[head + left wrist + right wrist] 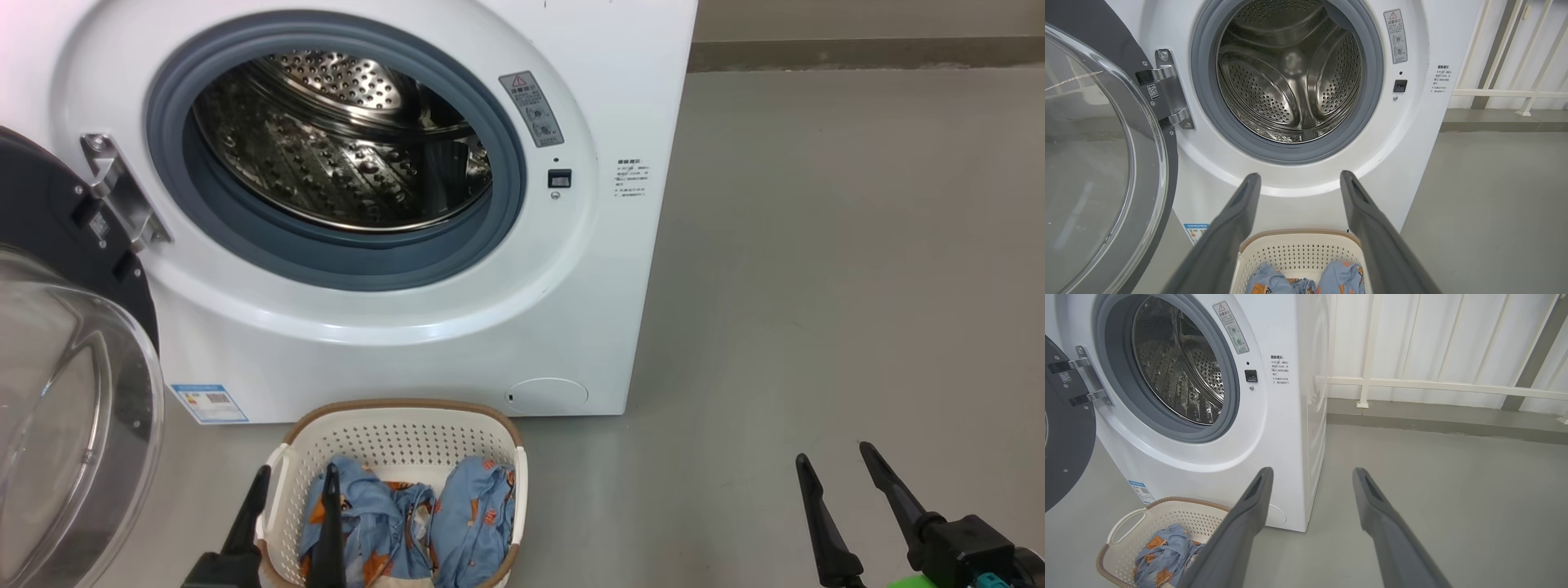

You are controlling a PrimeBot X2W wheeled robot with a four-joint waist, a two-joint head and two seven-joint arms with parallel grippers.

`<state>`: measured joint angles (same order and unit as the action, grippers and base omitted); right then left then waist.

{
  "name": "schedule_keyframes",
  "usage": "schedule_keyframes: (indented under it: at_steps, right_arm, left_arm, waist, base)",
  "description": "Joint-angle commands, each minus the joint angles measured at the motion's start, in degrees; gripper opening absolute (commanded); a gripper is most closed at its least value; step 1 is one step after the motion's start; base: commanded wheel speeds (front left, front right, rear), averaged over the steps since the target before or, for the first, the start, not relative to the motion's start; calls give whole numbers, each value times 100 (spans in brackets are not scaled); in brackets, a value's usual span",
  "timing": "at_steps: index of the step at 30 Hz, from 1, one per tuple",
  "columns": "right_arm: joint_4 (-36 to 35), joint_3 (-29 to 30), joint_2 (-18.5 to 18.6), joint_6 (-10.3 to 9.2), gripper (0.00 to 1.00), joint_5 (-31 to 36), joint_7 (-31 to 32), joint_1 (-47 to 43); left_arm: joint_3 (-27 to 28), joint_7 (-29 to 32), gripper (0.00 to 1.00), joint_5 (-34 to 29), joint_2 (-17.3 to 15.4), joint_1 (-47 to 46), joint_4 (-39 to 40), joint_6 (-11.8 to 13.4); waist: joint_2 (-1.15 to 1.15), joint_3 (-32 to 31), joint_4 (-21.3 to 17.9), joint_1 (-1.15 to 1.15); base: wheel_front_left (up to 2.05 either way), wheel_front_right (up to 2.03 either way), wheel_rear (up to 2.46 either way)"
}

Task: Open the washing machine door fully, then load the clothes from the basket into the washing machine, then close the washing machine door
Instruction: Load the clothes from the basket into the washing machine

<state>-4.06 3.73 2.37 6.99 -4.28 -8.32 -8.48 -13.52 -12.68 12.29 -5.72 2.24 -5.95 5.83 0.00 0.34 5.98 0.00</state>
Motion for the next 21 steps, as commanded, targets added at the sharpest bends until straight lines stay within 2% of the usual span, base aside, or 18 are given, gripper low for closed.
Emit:
schedule_keyframes:
  at_steps: [1, 10, 21]
  right_arm:
    - [-171, -175, 51, 50, 100, -47, -14, 109]
    - [-255, -306, 51, 50, 100, -59, -4, 218]
    - [-351, -578, 65, 50, 100, -53, -20, 614]
  left_arm:
    - [148, -29, 100, 8, -66, -228, 99, 43]
    - [-87, -31, 100, 100, 43, -602, -591, -117]
    - [-457, -58, 100, 538, 249, -1741, -2928, -491]
  waist:
    - [0, 15, 5, 0]
    - [0, 225, -56, 0]
    - [0, 915, -358, 0]
  base:
    - [0, 0, 0]
    - [0, 0, 0]
    - [0, 0, 0]
